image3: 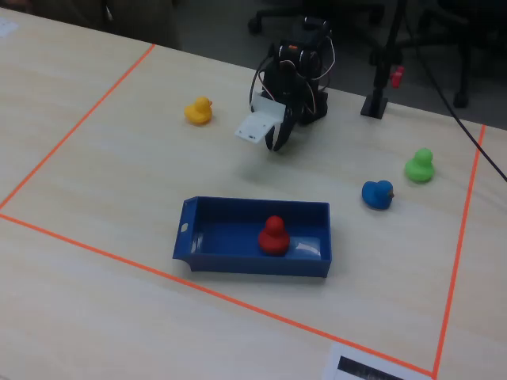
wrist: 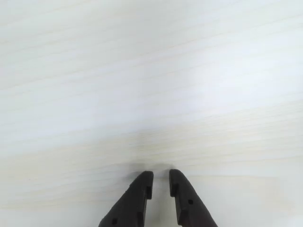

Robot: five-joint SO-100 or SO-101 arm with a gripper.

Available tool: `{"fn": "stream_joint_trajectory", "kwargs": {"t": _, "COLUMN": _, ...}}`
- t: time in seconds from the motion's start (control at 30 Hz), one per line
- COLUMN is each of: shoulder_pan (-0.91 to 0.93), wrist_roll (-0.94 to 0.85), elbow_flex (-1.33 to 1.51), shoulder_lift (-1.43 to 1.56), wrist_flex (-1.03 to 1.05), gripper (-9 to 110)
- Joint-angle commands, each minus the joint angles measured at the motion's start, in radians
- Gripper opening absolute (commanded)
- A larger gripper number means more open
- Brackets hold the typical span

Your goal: Grasp red duck and put it into box.

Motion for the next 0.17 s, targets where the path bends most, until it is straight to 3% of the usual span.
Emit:
{"fn": "stream_joint_trajectory", "kwargs": {"t": 0.0, "shoulder_pan": 0.000, "wrist_roll": 0.005, "elbow_flex": -0.006, "shoulder_lift": -0.002, "wrist_flex": 0.023, "gripper": 1}}
{"fn": "stream_joint_trajectory", "kwargs": {"t": 0.13, "shoulder_pan": 0.000, "wrist_roll": 0.005, "elbow_flex": -0.006, "shoulder_lift": -0.002, "wrist_flex": 0.023, "gripper": 1}}
